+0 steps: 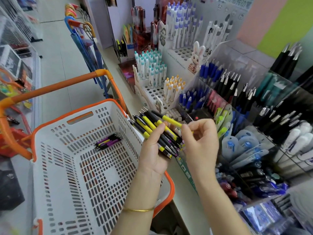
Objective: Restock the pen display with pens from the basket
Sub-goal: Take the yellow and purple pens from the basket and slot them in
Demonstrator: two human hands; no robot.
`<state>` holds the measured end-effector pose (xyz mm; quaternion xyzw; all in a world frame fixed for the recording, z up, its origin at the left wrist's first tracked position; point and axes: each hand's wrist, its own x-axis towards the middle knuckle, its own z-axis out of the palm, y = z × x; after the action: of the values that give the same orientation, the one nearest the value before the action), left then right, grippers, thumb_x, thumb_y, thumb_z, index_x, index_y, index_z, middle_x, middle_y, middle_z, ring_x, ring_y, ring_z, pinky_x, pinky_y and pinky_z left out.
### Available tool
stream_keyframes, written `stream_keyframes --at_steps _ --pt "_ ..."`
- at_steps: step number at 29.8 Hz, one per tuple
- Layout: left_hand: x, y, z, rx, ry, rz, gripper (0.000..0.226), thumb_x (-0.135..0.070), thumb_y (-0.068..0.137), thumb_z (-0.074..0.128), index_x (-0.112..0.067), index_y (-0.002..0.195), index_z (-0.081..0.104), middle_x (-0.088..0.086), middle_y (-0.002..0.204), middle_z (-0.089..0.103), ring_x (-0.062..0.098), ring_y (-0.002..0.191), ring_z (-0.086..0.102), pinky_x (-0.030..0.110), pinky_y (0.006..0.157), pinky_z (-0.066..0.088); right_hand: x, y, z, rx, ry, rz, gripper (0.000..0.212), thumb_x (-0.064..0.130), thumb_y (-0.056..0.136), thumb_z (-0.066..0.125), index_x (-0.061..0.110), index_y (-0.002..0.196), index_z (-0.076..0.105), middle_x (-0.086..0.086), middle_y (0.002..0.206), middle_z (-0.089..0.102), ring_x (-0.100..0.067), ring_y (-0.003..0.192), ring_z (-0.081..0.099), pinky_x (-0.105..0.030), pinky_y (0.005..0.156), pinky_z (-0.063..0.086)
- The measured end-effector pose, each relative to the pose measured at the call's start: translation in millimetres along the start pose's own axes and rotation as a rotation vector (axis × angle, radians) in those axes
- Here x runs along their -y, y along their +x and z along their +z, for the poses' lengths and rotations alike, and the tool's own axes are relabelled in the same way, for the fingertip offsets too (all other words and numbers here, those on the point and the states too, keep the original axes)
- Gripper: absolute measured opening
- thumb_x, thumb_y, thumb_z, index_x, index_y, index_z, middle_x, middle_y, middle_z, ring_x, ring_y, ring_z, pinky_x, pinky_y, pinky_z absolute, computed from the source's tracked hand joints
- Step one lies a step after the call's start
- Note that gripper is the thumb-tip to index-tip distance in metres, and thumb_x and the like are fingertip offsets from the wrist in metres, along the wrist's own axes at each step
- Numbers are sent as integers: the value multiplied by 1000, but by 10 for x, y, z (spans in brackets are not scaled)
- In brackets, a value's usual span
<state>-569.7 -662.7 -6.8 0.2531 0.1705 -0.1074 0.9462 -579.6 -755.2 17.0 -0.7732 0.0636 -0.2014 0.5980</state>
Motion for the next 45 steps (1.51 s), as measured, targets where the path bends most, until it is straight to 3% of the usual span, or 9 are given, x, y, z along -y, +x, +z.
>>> stream_keyframes --at_steps 7,13,17,19,21,24,31,40,45 --pt "-10 2 -44 -69 103 33 60 -17 74 72 -4 131 58 21 124 64 35 111 65 44 84 57 -42 -29 -5 239 -206 -92 23 12 89 61 34 96 59 21 91 58 5 87 54 -5 72 40" --pt "-37 -10 -85 24 122 -33 46 -14 78 62 -2 122 64 18 121 67 32 109 65 42 87 57 -18 21 -52 336 -259 -27 28 11 87 57 36 76 51 14 69 54 -1 68 50 -13 59 37" --pt "-40 -7 -80 69 134 3 22 -10 72 63 -14 88 79 10 97 74 24 89 72 41 82 57 -4 25 -72 368 -289 -33 30 14 87 55 41 75 49 25 69 56 3 72 52 -9 61 37" --pt "-46 -4 -74 68 135 7 19 -9 71 64 -14 83 78 8 91 74 23 83 73 39 74 59 -28 41 -69 365 -380 -66 22 17 87 55 35 75 52 18 73 56 0 75 52 -18 64 43" --pt "-50 3 -77 45 159 1 27 -9 71 67 -9 98 72 11 94 73 25 84 72 40 72 59 -39 83 -68 297 -498 -104 9 21 86 56 28 81 57 11 79 53 -1 74 50 -23 63 42" --pt "-35 -13 -49 24 258 37 39 -11 69 69 -7 107 67 11 94 72 25 84 71 39 68 57 45 198 -28 222 -482 -185 15 22 89 55 23 100 65 9 86 52 7 77 46 -8 65 36" --pt "-19 -101 31 93 433 147 41 -13 65 71 -7 105 67 8 85 72 20 78 70 32 60 56 332 435 140 606 -582 -329 42 26 97 48 35 138 46 5 99 43 -11 84 50 -26 75 46" --pt "-9 -106 12 123 312 43 37 -7 71 68 -8 108 65 9 88 72 22 79 71 33 65 59 278 547 2 658 -481 -197 27 20 95 56 17 121 48 14 91 45 3 75 46 -11 64 39" --pt "-8 -130 53 107 127 -69 40 -22 77 62 -5 114 63 15 89 73 25 76 73 35 58 59 219 542 -60 617 -309 -121 20 18 94 56 21 109 44 14 83 49 0 68 49 -17 63 38"
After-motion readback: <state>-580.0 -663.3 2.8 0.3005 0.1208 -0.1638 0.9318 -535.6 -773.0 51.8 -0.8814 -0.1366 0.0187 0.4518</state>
